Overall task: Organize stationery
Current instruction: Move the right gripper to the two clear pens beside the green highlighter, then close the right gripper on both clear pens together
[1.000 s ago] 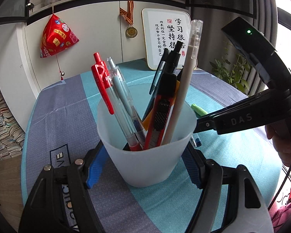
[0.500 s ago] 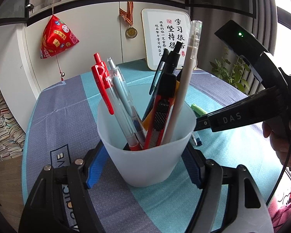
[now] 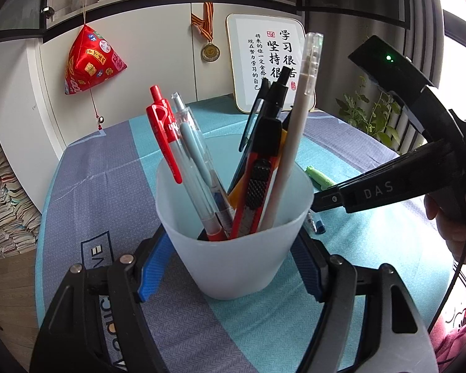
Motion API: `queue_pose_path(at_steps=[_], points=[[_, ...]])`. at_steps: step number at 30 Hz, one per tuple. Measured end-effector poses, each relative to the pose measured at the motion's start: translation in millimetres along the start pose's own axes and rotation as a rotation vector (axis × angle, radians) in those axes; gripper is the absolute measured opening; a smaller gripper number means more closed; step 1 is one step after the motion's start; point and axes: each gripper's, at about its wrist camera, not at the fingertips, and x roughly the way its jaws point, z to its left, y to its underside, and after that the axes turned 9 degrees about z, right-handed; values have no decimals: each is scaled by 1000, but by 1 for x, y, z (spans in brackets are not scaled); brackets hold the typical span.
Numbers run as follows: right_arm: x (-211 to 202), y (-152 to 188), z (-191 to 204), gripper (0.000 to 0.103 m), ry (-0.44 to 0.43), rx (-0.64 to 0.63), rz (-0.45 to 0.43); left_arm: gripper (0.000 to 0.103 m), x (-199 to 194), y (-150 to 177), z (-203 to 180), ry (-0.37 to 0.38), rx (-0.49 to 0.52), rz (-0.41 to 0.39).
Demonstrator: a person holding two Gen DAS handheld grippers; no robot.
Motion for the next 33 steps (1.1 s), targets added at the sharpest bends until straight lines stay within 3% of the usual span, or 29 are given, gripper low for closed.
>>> queue_pose_path(at_steps=[3,8,11,18,24,28,31,33], points=[[2,-3,7,27,-13,-7,-2,71,0,0,-1,0,1,0],[2,-4,24,27,37,-62,-1,71,0,0,0,0,1,0],[3,-4,15,15,16,-26,32,71,0,0,-1,0,0,0],[1,1,3,15,-16,3,37,71,0,0,-1,-2,4,0],[1,-2,20,15,31,-44,23,71,0,1,-2,-1,3,0],[1,-4,10,15,-18,5,42,71,1,1,-1,-2,3,0],[3,-5,-2,15,-117,68,67,71,0,1,-2,-4,5,-1],[6,-5,0,15,-139,80,78,71,1,1,-2,-3,5,-1]])
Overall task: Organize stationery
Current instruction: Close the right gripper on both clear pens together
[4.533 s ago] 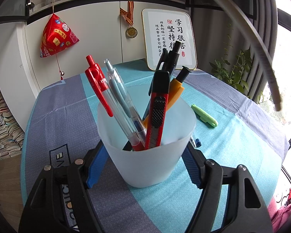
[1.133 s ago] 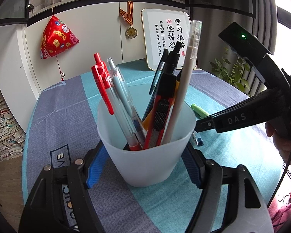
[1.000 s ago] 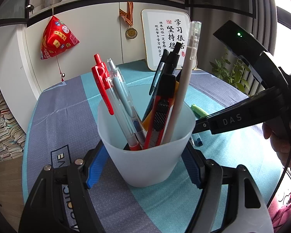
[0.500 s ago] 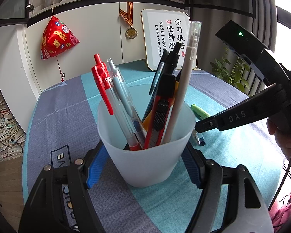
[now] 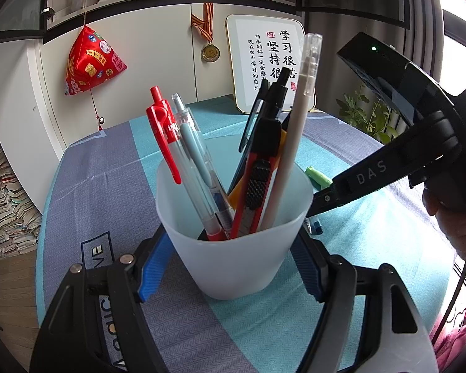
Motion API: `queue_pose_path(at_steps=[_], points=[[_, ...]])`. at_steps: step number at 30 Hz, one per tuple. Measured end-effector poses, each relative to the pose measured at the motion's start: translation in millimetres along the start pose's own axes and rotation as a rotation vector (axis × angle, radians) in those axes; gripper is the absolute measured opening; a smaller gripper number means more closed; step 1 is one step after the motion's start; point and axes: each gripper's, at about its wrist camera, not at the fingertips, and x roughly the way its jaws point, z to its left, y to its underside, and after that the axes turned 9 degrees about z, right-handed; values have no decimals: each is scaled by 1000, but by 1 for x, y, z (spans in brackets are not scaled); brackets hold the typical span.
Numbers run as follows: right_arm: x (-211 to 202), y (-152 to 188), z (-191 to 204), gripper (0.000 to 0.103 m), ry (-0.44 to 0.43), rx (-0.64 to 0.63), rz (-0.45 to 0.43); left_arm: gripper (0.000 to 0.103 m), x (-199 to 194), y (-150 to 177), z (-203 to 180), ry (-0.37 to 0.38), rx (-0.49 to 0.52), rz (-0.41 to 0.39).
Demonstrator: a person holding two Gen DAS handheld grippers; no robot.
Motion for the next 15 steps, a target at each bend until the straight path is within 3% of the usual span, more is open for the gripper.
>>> queue_pose_path(at_steps=[10,14,15], points=[[9,-2,31,28,127,-91,-25,71,0,0,0,0,0,0],[6,0,33,20,161,-122,-31,71,0,0,0,0,0,0],[2,2,34,9,181,-140,-40,71,0,0,0,0,0,0]])
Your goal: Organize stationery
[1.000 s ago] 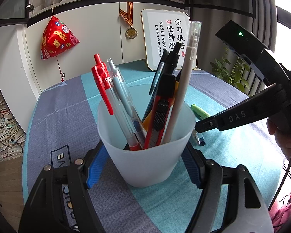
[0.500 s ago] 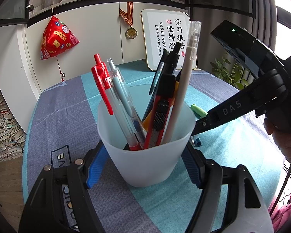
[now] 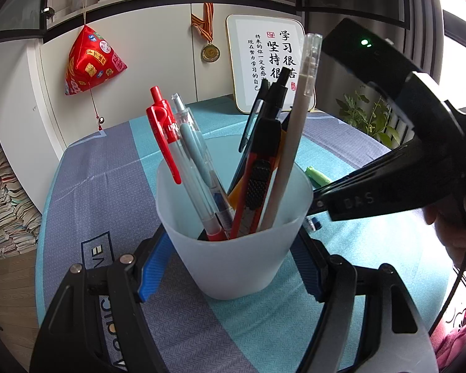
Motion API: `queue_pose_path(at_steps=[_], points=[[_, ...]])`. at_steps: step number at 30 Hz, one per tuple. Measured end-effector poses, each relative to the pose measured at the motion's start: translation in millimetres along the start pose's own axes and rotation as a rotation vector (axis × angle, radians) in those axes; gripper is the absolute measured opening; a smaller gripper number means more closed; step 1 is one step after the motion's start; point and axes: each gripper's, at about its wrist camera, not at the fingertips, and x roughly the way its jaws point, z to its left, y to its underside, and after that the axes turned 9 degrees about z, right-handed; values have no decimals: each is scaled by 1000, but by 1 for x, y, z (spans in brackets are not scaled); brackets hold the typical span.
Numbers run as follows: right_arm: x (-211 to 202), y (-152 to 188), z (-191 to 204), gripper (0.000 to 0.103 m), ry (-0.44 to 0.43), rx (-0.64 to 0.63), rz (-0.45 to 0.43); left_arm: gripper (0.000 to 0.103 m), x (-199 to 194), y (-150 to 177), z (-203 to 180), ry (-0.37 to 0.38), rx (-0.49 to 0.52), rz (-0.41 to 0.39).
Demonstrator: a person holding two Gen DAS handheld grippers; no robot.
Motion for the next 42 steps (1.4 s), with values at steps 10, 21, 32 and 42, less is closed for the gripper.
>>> queue_pose_path(at_steps=[10,21,32,42], points=[[-17,38,-22,0,10,-121,45,71,0,0,-1,-5,6,-3],[-15,-47,-19,3,-20,-72,-49,71,0,1,-1,-3,4,-3],[8,-83,-4,12,60,-83,-42,71,0,1,-1,-4,4,-3],[21,-87,-6,29,99,-86,-23,71,0,1,-2,-4,4,-3]])
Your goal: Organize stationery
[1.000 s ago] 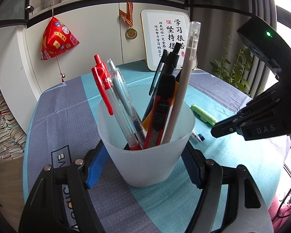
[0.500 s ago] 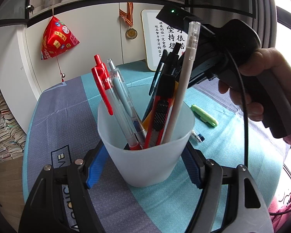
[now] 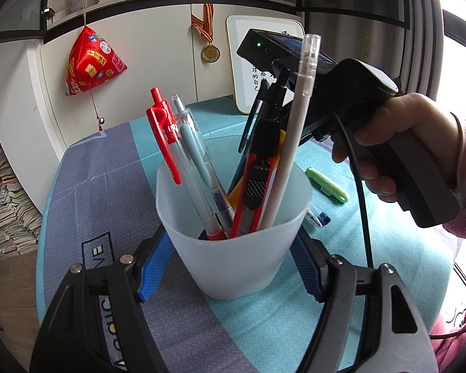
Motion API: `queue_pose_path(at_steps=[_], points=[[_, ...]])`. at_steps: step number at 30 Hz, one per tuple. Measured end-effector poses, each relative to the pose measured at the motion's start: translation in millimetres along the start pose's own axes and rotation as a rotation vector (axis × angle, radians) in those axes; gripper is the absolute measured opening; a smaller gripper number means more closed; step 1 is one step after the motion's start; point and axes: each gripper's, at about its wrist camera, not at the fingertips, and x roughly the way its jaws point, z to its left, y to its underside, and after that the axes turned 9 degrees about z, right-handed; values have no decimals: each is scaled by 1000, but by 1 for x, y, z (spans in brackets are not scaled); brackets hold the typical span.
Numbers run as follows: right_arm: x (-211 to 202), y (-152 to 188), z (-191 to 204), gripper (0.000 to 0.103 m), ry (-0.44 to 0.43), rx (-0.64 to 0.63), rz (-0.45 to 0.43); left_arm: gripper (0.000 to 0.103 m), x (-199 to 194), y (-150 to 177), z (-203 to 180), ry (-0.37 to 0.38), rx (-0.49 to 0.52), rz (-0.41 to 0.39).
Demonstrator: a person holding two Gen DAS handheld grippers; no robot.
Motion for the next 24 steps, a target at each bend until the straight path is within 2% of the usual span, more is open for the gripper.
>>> queue_pose_path(at_steps=[4,8,12,15,18,21,24], points=[[-2,0,5,23,44,-40,-12,71,0,0,0,0,0,0],[-6,10,2,21,8,-44,28,71,0,0,0,0,0,0],[-16,42,-5,21,-46,-64,84,71,0,0,0,1,0,0],[-26,73,-8,21,-44,-112,111,71,0,0,0,0,0,0],[-37,95,-11,21,13,-159,95,71,1,0,0,0,0,0],[-51,105,-14,21,49,-184,39,71,1,0,0,0,0,0],[-58,113,-12,21,41,-212,-3,71,0,0,0,1,0,0]])
